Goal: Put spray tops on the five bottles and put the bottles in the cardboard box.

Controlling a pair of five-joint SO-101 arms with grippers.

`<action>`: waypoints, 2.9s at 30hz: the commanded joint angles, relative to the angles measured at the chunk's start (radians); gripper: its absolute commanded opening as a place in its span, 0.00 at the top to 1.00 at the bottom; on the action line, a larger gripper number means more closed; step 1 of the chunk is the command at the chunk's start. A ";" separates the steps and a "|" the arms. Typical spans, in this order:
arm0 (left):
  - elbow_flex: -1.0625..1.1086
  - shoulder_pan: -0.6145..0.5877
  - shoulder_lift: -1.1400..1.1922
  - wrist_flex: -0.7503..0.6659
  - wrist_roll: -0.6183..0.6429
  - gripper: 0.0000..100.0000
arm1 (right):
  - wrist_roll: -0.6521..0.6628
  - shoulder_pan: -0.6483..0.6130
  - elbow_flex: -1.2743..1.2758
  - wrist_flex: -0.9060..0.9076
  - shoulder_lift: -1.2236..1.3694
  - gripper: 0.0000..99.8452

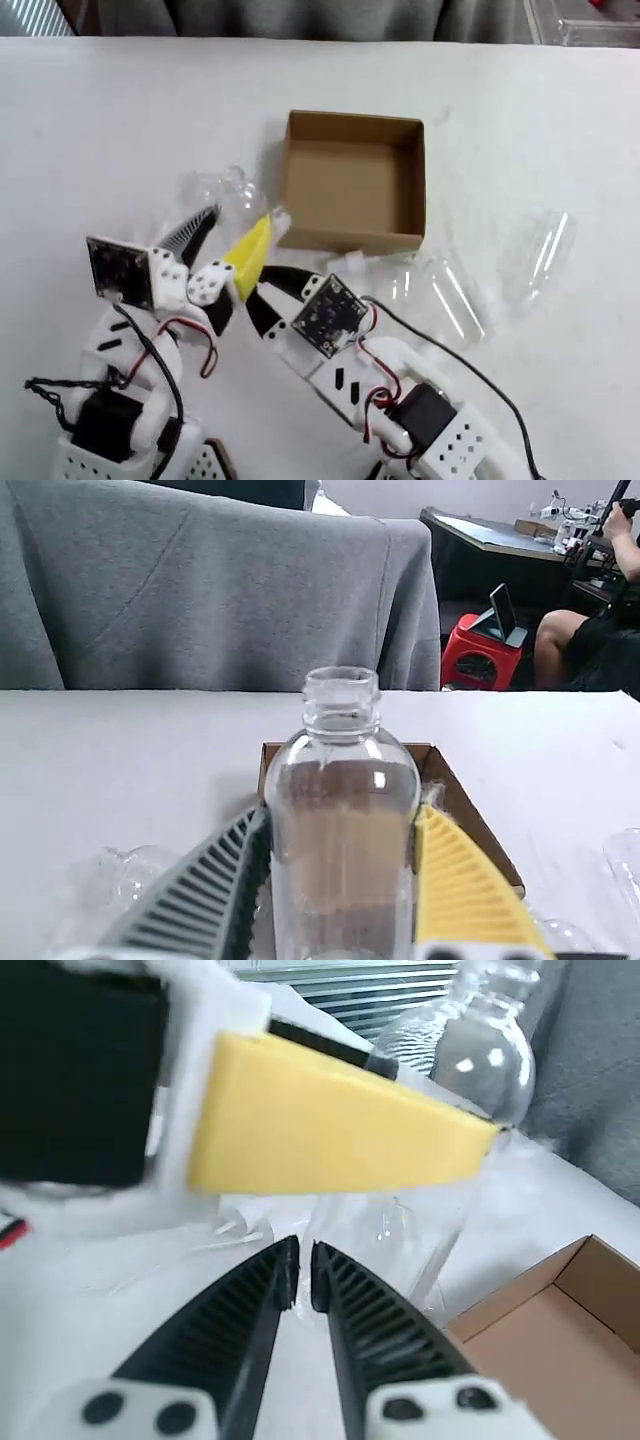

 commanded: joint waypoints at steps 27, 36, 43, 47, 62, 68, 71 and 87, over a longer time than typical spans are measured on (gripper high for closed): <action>-0.046 -0.217 0.282 -0.051 0.002 0.94 | 0.292 0.343 -0.382 0.460 0.481 0.98; -0.038 -0.317 0.374 -0.097 0.002 0.94 | 0.488 0.344 -0.715 0.645 0.937 0.98; -0.083 -0.383 0.380 -0.025 0.003 0.94 | 0.526 0.334 -0.809 0.673 1.115 0.98; -0.167 -0.380 0.398 0.106 0.003 0.94 | 0.525 0.343 -0.809 0.679 1.135 0.98; -0.542 -0.377 1.130 0.201 0.175 0.93 | 0.480 0.352 -0.775 0.679 1.142 0.98; -0.546 -0.378 1.152 0.201 0.213 0.83 | 0.485 0.344 -0.753 0.674 1.142 0.98; -0.552 -0.383 1.182 0.201 0.279 0.78 | 0.485 0.348 -0.750 0.674 1.141 0.98; -0.902 -0.426 1.670 0.362 0.373 0.79 | 0.485 0.344 -0.747 0.679 1.142 0.98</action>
